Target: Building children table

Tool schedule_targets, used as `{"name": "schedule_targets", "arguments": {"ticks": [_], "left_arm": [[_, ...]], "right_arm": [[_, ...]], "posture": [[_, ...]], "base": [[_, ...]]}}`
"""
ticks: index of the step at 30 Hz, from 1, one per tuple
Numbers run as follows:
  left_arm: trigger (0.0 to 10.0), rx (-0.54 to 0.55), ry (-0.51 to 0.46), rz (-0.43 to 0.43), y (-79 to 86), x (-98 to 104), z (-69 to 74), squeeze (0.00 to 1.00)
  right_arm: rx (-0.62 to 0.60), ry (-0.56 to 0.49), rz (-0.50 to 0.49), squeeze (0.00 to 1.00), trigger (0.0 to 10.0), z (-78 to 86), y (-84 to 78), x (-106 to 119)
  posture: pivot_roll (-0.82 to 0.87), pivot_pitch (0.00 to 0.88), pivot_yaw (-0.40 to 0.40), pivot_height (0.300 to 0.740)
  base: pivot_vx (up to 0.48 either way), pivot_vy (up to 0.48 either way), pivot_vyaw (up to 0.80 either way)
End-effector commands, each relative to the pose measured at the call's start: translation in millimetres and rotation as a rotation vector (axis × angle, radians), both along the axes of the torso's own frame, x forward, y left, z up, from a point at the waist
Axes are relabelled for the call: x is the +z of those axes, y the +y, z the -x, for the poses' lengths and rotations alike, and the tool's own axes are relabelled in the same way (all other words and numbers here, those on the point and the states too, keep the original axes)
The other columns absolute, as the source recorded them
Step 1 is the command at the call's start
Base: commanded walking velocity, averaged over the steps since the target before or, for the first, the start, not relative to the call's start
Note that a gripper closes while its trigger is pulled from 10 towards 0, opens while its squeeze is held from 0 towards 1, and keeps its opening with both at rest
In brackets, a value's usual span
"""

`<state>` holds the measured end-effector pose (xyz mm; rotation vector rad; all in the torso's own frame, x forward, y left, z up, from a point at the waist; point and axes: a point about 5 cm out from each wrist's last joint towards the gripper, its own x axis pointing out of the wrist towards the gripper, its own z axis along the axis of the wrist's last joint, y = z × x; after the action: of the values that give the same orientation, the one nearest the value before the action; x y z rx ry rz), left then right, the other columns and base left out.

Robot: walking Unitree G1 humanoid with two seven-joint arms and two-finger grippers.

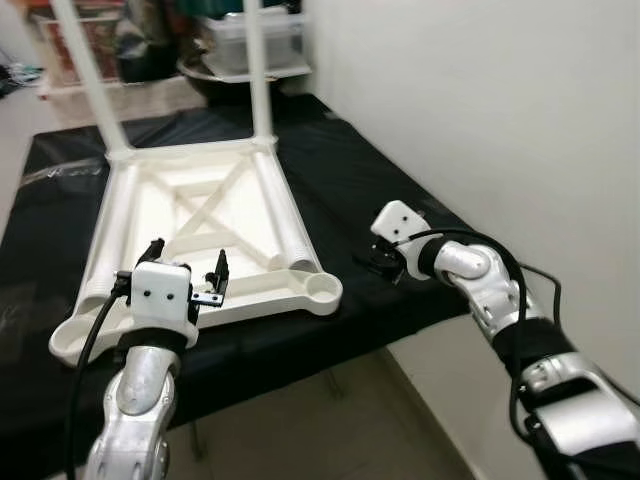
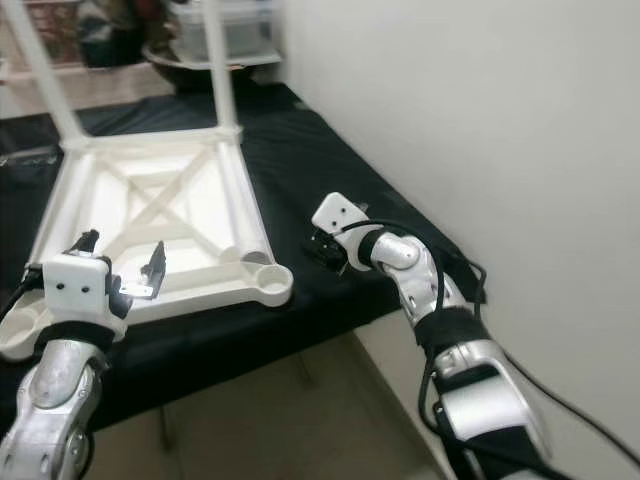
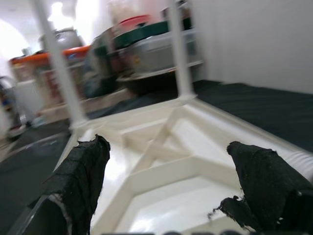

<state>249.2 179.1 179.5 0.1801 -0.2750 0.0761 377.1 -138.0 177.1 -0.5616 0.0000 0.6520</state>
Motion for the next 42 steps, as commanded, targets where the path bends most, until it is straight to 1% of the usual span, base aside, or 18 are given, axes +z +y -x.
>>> {"name": "schedule_targets", "arguments": {"ticks": [1,3,6,8,10,12,13,16,17,22,28,29,32,34,35,37,39,42], "left_arm": [[10.0,0.005,0.014,-0.001,0.8,-3.2,0.2,0.00],[10.0,0.006,0.014,-0.002,1.1,-2.9,0.2,0.00],[10.0,0.012,0.014,-0.002,3.5,-2.6,1.4,0.00],[10.0,0.019,0.012,0.004,4.8,-2.2,2.3,0.00],[10.0,0.023,0.010,0.011,5.5,-1.9,2.8,0.00],[10.0,0.023,0.010,0.011,5.5,-1.9,2.8,0.00],[10.0,0.024,0.010,0.011,5.6,-2.0,3.0,0.00],[10.0,0.023,0.011,0.010,5.8,-2.3,3.5,0.00],[10.0,0.021,0.013,0.008,6.1,-2.5,3.6,0.00],[10.0,0.020,0.011,0.006,7.0,-1.4,2.8,0.00],[10.0,0.009,0.016,0.009,6.6,-2.2,2.2,0.00],[10.0,0.008,0.017,0.005,6.6,-2.2,2.3,0.00],[10.0,0.009,0.017,-0.002,8.2,-2.3,2.2,0.00],[10.0,0.010,0.017,-0.002,8.6,-2.4,2.1,0.00],[10.0,0.010,0.018,-0.003,9.2,-2.9,1.5,0.00],[10.0,0.009,0.017,-0.003,8.7,-3.1,0.8,0.00],[10.0,0.009,0.017,-0.003,8.7,-3.1,0.8,0.00],[10.0,0.002,0.013,0.000,5.3,-2.8,-0.9,0.00]], "right_arm": [[-0.018,-0.020,-0.024,0.00,10.0,0.9,1.5,0.7],[-0.017,-0.044,0.023,0.00,10.0,1.1,2.0,-0.4],[-0.066,-0.004,-0.107,0.00,10.0,-0.4,3.0,-0.4],[-0.088,-0.040,-0.045,0.00,10.0,-0.4,2.3,-1.7],[-0.118,-0.035,-0.097,0.00,10.0,-0.8,2.5,-2.7],[-0.118,-0.035,-0.097,0.00,10.0,-0.8,2.5,-2.7],[-0.125,-0.013,-0.158,0.00,10.0,-0.7,3.5,-2.7],[-0.133,-0.030,-0.153,0.00,10.0,1.0,6.9,-3.7],[-0.138,-0.012,-0.207,0.00,10.0,3.2,10.2,-5.5],[-0.165,-0.041,-0.203,0.00,10.0,4.4,9.6,-6.0],[-0.132,-0.114,-0.068,0.00,10.0,7.3,5.4,-6.3],[-0.094,-0.119,-0.012,0.00,10.0,8.8,2.6,-6.8],[0.044,-0.034,0.127,0.00,10.0,15.4,-9.6,-12.5],[0.063,-0.015,0.141,0.00,10.0,17.0,-11.5,-13.2],[0.142,0.018,0.247,0.00,10.0,21.3,-23.3,-13.9],[0.162,0.042,0.308,0.00,10.0,21.5,-33.6,-12.6],[0.162,0.042,0.308,0.00,10.0,21.5,-33.6,-12.6],[0.120,0.052,0.368,0.00,10.0,15.0,-40.2,-14.1]], "posture": [[0.05,0.000,-0.079,0.740],[0.05,0.000,-0.079,0.740],[0.06,0.000,-0.084,0.740],[0.06,0.000,-0.084,0.740],[0.06,0.000,-0.087,0.740],[0.06,0.000,-0.087,0.740],[0.07,0.000,-0.088,0.740],[0.07,0.000,-0.083,0.740],[0.07,0.000,-0.084,0.740],[0.07,0.000,-0.080,0.740],[0.07,0.000,-0.076,0.740],[0.07,0.000,-0.076,0.740],[0.06,0.000,-0.076,0.740],[0.06,0.000,-0.076,0.740],[0.05,0.000,-0.074,0.740],[0.05,0.000,-0.074,0.740],[0.05,0.000,-0.074,0.740],[0.05,0.000,-0.076,0.740]], "base": [[0.000,0.000,0.80],[0.000,0.000,0.80],[0.000,0.000,0.70],[0.000,0.000,0.80],[0.000,0.000,0.80],[0.000,0.000,0.80],[0.000,0.000,0.80],[0.000,0.000,0.71],[0.000,0.000,0.58],[0.000,0.000,0.12],[0.000,0.000,0.00],[0.000,0.000,0.00],[0.000,0.000,0.00],[0.000,0.000,0.00],[0.000,0.000,0.00],[0.000,0.000,0.00],[0.000,0.000,0.00],[0.000,0.000,0.00]]}}
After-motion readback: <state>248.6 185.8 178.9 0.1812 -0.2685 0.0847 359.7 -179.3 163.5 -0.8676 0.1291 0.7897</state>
